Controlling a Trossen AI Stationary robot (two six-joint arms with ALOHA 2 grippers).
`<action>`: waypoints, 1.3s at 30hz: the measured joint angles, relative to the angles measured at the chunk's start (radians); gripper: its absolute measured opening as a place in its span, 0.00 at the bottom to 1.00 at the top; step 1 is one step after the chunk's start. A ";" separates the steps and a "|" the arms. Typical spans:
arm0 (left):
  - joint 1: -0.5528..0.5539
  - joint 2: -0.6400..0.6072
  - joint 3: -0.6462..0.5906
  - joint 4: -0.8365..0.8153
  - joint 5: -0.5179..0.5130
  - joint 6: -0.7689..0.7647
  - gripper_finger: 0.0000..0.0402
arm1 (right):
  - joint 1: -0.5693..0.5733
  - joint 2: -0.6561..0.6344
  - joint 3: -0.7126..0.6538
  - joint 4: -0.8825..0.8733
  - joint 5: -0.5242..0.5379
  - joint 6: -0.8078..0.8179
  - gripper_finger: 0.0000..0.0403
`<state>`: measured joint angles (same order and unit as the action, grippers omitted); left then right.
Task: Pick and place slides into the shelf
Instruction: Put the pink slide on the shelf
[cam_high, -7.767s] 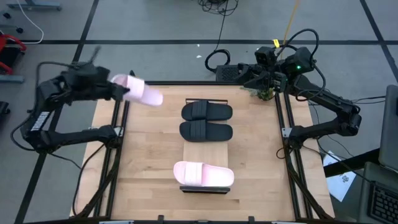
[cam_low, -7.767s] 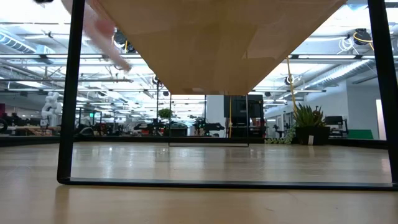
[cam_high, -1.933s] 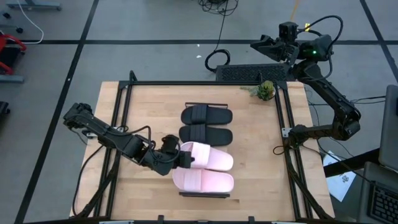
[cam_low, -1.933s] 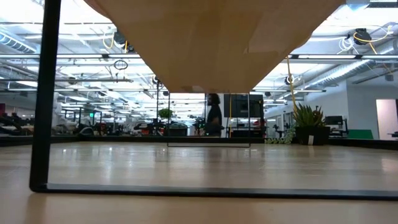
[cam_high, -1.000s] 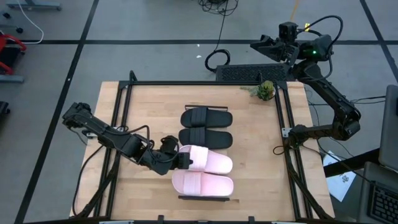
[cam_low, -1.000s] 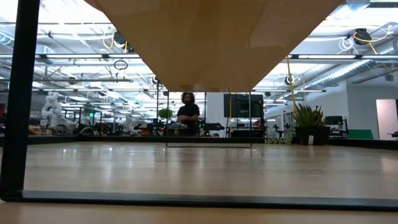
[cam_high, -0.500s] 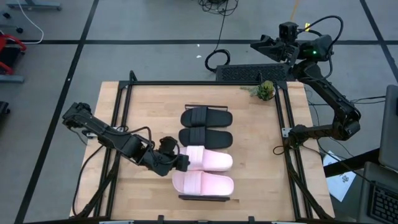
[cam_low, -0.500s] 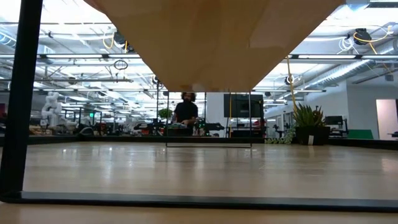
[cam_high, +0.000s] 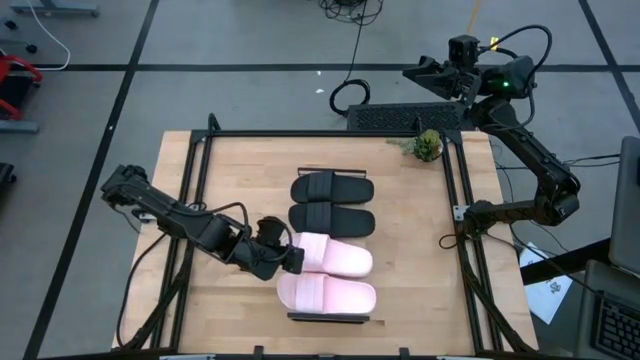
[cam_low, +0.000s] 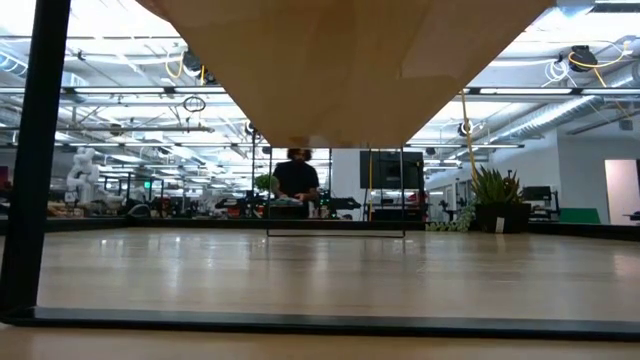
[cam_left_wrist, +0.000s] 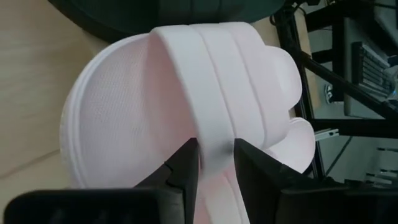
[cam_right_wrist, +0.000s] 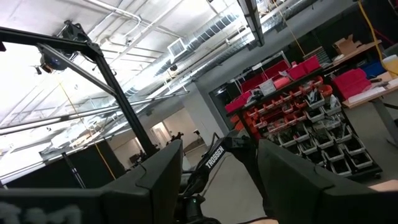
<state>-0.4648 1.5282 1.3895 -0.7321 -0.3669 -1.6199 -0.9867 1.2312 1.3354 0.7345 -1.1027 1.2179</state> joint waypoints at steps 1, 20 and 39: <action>0.000 0.001 0.000 0.006 0.000 0.001 0.25 | 0.000 0.000 0.000 0.000 0.000 0.000 0.49; -0.006 0.002 0.000 0.032 0.055 0.017 0.25 | 0.000 0.000 0.000 0.000 0.004 0.001 0.49; -0.008 0.002 0.000 -0.029 0.059 0.030 0.25 | 0.000 0.000 0.000 0.003 0.003 0.000 0.49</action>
<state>-0.4731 1.5307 1.3895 -0.7611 -0.3080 -1.5899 -0.9867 1.2312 1.3354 0.7374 -1.0992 1.2179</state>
